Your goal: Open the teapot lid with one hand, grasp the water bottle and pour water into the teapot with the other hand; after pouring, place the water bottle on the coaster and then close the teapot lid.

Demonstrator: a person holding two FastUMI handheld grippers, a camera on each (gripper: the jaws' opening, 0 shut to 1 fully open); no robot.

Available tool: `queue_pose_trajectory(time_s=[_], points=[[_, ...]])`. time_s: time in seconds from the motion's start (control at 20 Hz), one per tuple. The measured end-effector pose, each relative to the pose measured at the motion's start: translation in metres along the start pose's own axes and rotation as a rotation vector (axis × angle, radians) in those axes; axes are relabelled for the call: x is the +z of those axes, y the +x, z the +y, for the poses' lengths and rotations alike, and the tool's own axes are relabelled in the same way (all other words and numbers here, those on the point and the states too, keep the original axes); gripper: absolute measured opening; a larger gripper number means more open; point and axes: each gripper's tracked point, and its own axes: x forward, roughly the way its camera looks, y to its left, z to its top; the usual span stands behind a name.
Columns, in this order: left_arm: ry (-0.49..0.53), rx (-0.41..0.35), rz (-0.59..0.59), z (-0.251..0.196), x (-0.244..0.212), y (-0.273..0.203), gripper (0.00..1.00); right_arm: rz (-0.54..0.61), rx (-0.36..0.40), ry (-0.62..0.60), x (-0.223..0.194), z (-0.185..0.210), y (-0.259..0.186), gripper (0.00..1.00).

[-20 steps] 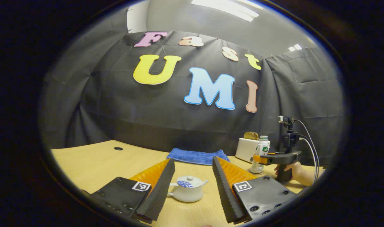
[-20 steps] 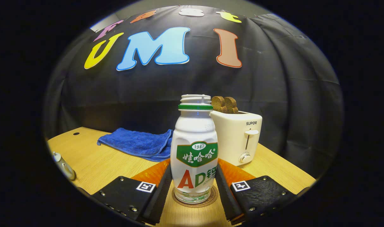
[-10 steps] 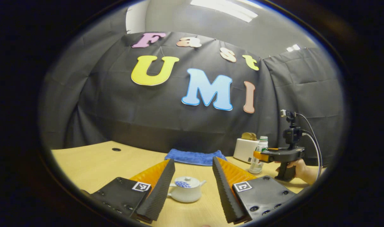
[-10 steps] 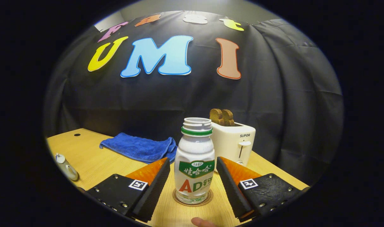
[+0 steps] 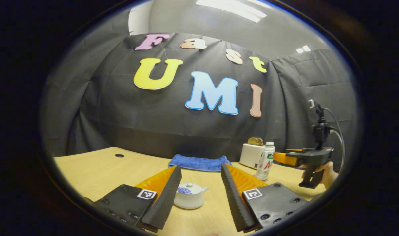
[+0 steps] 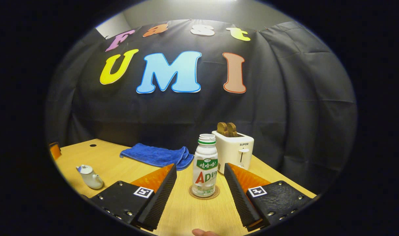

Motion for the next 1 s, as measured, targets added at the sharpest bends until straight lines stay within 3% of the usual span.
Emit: queue_pose_trajectory(time_s=[0.15, 0.2, 0.35, 0.75, 1.0], points=[[0.008, 0.050, 0.016, -0.015, -0.013, -0.011, 1.00, -0.009, 0.022, 0.015, -0.012, 0.032, -0.054, 0.92], [0.001, 0.051, 0.032, -0.023, -0.020, -0.014, 1.00, -0.020, 0.017, 0.002, -0.015, 0.039, -0.069, 0.96], [-0.003, 0.045, 0.081, -0.046, -0.040, -0.019, 0.99, -0.081, 0.027, 0.019, -0.017, 0.063, -0.103, 0.95], [0.151, 0.085, 0.092, -0.068, -0.052, -0.037, 0.99, 0.016, 0.030, 0.008, -0.069, 0.075, -0.113, 0.96], [0.139, 0.091, 0.091, -0.071, -0.051, -0.038, 1.00, -0.009, -0.007, 0.026, -0.063, 0.071, -0.116, 0.95]])
